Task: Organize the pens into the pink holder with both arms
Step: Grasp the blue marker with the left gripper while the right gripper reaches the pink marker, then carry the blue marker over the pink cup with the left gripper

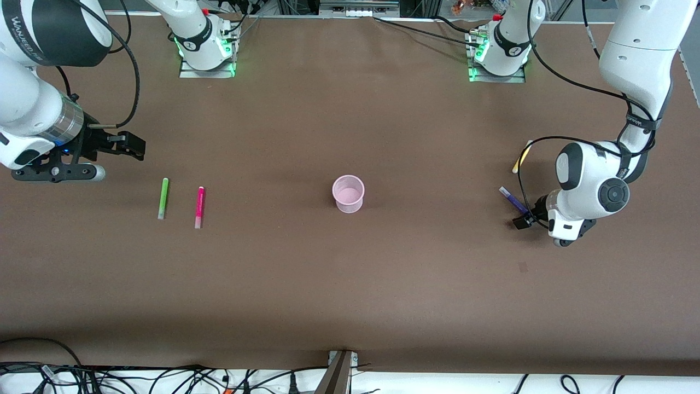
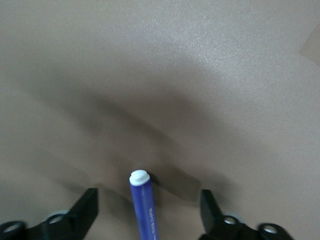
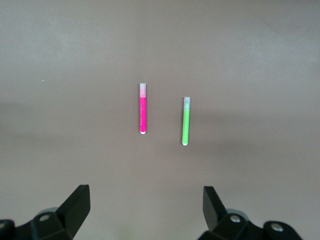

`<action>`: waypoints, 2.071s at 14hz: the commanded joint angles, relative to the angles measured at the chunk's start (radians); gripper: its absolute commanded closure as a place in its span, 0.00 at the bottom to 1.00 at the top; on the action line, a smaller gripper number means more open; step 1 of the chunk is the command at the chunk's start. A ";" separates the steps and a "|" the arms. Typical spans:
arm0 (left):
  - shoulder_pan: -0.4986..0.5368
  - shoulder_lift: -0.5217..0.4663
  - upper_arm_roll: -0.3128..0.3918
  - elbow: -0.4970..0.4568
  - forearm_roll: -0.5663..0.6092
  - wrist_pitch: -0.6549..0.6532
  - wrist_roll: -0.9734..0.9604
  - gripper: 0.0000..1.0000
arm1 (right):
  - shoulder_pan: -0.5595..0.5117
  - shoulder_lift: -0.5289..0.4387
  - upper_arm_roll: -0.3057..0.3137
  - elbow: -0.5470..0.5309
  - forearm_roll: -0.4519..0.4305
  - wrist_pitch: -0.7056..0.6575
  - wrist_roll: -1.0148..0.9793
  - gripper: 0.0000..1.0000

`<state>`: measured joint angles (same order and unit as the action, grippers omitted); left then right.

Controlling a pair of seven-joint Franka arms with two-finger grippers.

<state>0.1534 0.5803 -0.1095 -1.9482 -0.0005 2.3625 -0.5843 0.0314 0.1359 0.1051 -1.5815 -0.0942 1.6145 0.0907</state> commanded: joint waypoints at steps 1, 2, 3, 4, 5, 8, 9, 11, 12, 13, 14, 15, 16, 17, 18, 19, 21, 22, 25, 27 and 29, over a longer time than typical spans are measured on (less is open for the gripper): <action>-0.001 -0.014 -0.001 -0.018 0.004 0.017 -0.016 0.45 | 0.028 -0.010 0.004 0.006 -0.033 -0.007 -0.017 0.00; -0.003 -0.014 -0.001 -0.018 0.004 0.017 -0.016 0.64 | 0.039 -0.009 0.004 0.000 -0.036 -0.001 -0.008 0.00; -0.003 -0.016 -0.001 -0.018 0.004 0.017 -0.016 0.83 | 0.042 -0.009 0.004 -0.002 -0.032 0.001 -0.005 0.00; -0.003 -0.016 -0.001 -0.017 0.008 0.017 -0.016 0.99 | 0.041 -0.012 0.004 -0.020 -0.026 0.007 -0.005 0.00; -0.003 -0.017 -0.002 -0.015 0.025 0.015 -0.016 1.00 | 0.041 -0.030 0.002 -0.052 -0.019 0.018 -0.003 0.00; -0.003 -0.060 -0.009 0.009 0.031 -0.008 -0.020 1.00 | 0.039 -0.183 -0.028 -0.343 0.031 0.227 -0.006 0.00; -0.005 -0.082 -0.016 0.046 0.031 -0.075 -0.022 1.00 | 0.039 -0.202 -0.033 -0.406 0.040 0.273 -0.014 0.00; -0.021 -0.114 -0.048 0.176 0.028 -0.263 -0.038 1.00 | 0.039 -0.168 -0.035 -0.443 0.050 0.306 -0.016 0.00; -0.024 -0.125 -0.074 0.236 0.028 -0.332 -0.084 1.00 | 0.039 -0.147 -0.036 -0.469 0.091 0.346 -0.016 0.00; -0.025 -0.132 -0.119 0.277 0.030 -0.369 -0.148 1.00 | 0.038 -0.106 -0.036 -0.504 0.109 0.416 -0.017 0.00; -0.025 -0.145 -0.157 0.299 0.030 -0.380 -0.213 1.00 | 0.038 -0.058 -0.036 -0.538 0.111 0.499 -0.017 0.00; -0.028 -0.154 -0.197 0.308 0.031 -0.381 -0.274 1.00 | 0.038 -0.014 -0.036 -0.564 0.111 0.584 -0.016 0.00; -0.037 -0.155 -0.235 0.319 0.033 -0.379 -0.343 1.00 | 0.038 0.016 -0.036 -0.596 0.111 0.664 -0.013 0.00; -0.060 -0.157 -0.258 0.339 0.045 -0.379 -0.415 1.00 | 0.038 0.043 -0.036 -0.630 0.111 0.752 -0.005 0.00; -0.107 -0.157 -0.262 0.356 0.068 -0.379 -0.489 1.00 | 0.038 0.080 -0.036 -0.641 0.111 0.809 0.000 0.00; -0.157 -0.155 -0.262 0.367 0.089 -0.376 -0.567 1.00 | 0.036 0.114 -0.036 -0.641 0.111 0.838 0.000 0.00; -0.257 -0.145 -0.260 0.393 0.141 -0.367 -0.725 1.00 | 0.033 0.166 -0.038 -0.638 0.111 0.898 0.001 0.01; -0.312 -0.140 -0.259 0.400 0.172 -0.365 -0.800 1.00 | 0.028 0.186 -0.038 -0.635 0.111 0.924 0.001 0.01; -0.441 -0.102 -0.253 0.408 0.317 -0.298 -1.038 1.00 | 0.010 0.226 -0.041 -0.630 0.110 0.969 -0.015 0.05; -0.518 -0.059 -0.249 0.413 0.455 -0.284 -1.197 1.00 | -0.028 0.254 -0.042 -0.630 0.106 0.990 -0.048 0.05; -0.579 -0.007 -0.249 0.455 0.564 -0.284 -1.317 1.00 | -0.030 0.266 -0.042 -0.634 0.110 0.998 -0.051 0.07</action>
<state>-0.3676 0.5023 -0.3760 -1.5722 0.4675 2.0830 -1.8019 0.0178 0.3815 0.0538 -2.2208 0.0037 2.5926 0.0619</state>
